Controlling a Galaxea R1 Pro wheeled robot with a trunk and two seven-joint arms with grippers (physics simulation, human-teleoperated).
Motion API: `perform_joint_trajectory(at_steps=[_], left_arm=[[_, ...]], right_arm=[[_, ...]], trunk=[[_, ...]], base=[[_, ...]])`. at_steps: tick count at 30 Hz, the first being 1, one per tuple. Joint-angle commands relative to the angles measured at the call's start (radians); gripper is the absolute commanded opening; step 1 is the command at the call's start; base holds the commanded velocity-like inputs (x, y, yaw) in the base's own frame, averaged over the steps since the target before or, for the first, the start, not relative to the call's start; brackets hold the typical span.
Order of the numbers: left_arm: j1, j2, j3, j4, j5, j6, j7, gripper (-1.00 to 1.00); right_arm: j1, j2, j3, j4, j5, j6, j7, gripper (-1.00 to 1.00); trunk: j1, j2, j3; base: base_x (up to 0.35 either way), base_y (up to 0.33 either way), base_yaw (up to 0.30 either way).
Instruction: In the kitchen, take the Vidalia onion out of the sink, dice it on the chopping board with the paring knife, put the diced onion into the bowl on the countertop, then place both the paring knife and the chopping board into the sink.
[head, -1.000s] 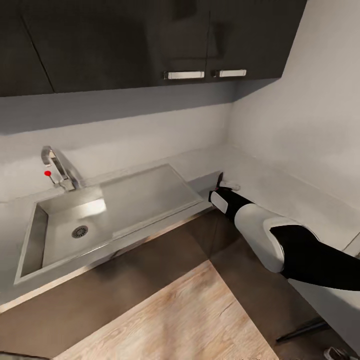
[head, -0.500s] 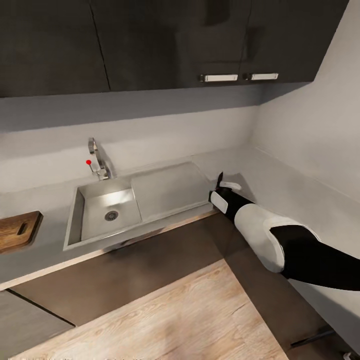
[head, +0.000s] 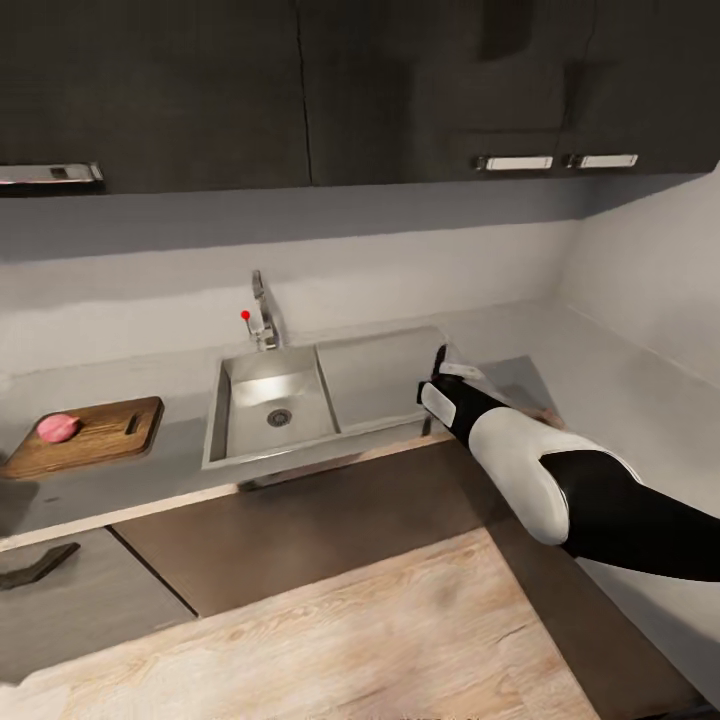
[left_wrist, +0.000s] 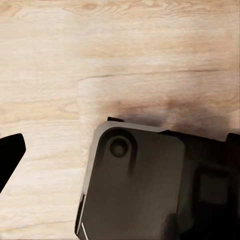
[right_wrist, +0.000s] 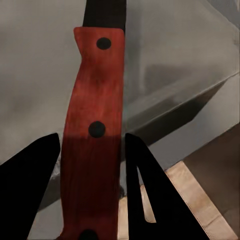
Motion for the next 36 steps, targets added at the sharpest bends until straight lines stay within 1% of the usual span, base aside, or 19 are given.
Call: perform_joint_trajectory(at_steps=[1, 16, 27, 36], left_arm=[[0.000, 0.000, 0.000, -0.001, 0.010, 0.000, -0.006, 1.00], [0.000, 0.001, 0.001, -0.001, 0.011, 0.000, -0.006, 1.00], [0.000, 0.002, 0.001, -0.002, 0.011, 0.000, -0.006, 1.00], [0.000, 0.006, 0.001, -0.002, 0.011, 0.000, -0.006, 1.00]], right_arm=[[0.000, 0.000, 0.004, -0.002, -0.006, 0.006, -0.004, -1.00], [0.000, 0.000, 0.004, -0.002, -0.006, 0.006, -0.004, -1.00], [0.000, 0.000, 0.004, -0.002, -0.006, 0.006, -0.004, -1.00], [0.000, 0.000, 0.004, -0.002, -0.006, 0.006, -0.004, -1.00]], trunk=[[0.000, -0.002, -0.001], [0.000, -0.002, 0.012], [0.000, -0.002, 0.020], [0.000, -0.002, 0.028]], base=[[-0.211, 0.114, 0.252], [-0.191, 0.156, 0.253], [-0.093, 0.192, 0.256], [-0.010, 0.214, 0.256]])
